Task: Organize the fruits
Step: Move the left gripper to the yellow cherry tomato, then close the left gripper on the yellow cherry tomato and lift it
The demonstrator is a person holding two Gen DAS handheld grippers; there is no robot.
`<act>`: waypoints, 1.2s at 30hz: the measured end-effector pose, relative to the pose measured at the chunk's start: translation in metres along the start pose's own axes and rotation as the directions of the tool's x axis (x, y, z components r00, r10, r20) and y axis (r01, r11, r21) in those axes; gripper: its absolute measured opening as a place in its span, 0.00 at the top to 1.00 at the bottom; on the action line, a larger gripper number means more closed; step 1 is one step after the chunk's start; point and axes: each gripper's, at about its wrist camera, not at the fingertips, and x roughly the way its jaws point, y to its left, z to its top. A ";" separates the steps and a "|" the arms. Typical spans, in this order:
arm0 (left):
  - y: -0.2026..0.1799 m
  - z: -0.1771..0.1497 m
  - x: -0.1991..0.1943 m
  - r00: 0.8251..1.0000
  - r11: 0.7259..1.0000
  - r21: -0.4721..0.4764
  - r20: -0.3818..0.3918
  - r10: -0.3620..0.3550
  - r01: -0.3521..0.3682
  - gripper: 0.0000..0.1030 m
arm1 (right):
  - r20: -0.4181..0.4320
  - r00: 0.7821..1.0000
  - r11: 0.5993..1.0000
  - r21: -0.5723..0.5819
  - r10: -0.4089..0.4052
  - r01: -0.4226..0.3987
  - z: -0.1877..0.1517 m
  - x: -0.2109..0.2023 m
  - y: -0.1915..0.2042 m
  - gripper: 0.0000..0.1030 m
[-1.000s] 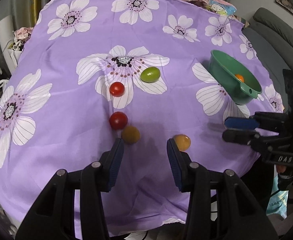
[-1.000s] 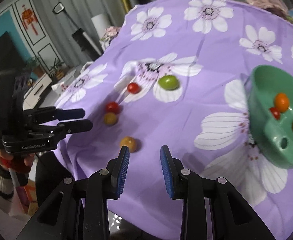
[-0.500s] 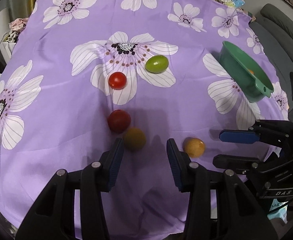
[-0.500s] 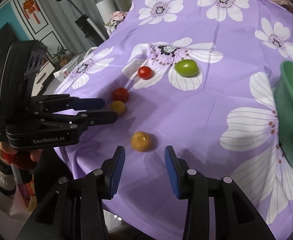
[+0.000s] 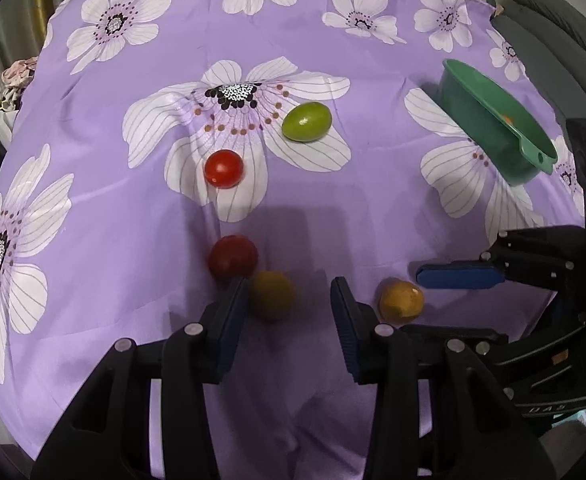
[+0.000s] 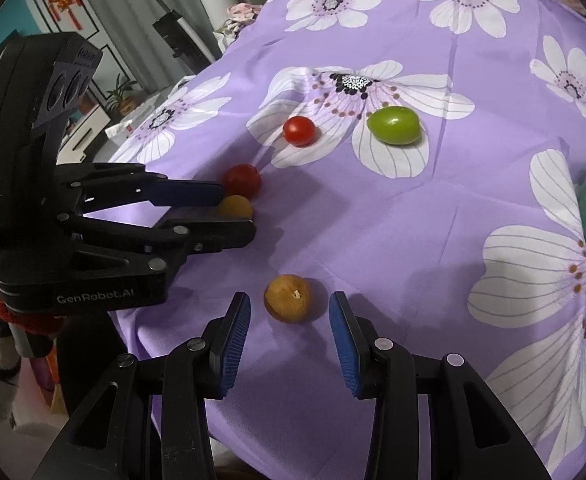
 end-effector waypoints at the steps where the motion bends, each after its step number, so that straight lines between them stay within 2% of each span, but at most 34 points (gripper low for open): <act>1: 0.001 0.001 0.000 1.000 1.000 -0.004 0.000 0.001 -0.001 0.64 | -0.002 1.000 1.000 -0.001 0.001 -0.001 0.000 0.001 0.000 0.60; 4: 0.001 0.001 0.002 1.000 1.000 0.006 0.000 0.022 -0.022 0.72 | -0.005 1.000 1.000 -0.006 0.002 -0.002 -0.001 0.003 0.000 0.60; 13: 0.003 0.001 0.010 1.000 1.000 0.008 -0.017 0.019 -0.019 0.75 | 0.002 1.000 1.000 -0.009 -0.007 0.007 0.000 0.004 -0.001 0.60; 21: 0.004 0.001 0.008 1.000 1.000 -0.022 -0.004 -0.005 0.005 0.75 | 0.004 1.000 1.000 -0.025 -0.008 0.008 0.002 0.010 0.004 0.72; 29: 0.006 -0.002 -0.002 0.998 0.996 -0.066 0.025 -0.051 0.053 0.76 | 0.015 1.000 1.000 -0.010 -0.024 0.024 0.001 0.005 0.003 0.72; 36: -0.003 -0.004 -0.018 0.996 0.995 -0.066 0.054 -0.075 0.078 0.76 | 0.082 0.994 0.997 -0.002 -0.073 0.073 0.000 -0.020 -0.001 0.72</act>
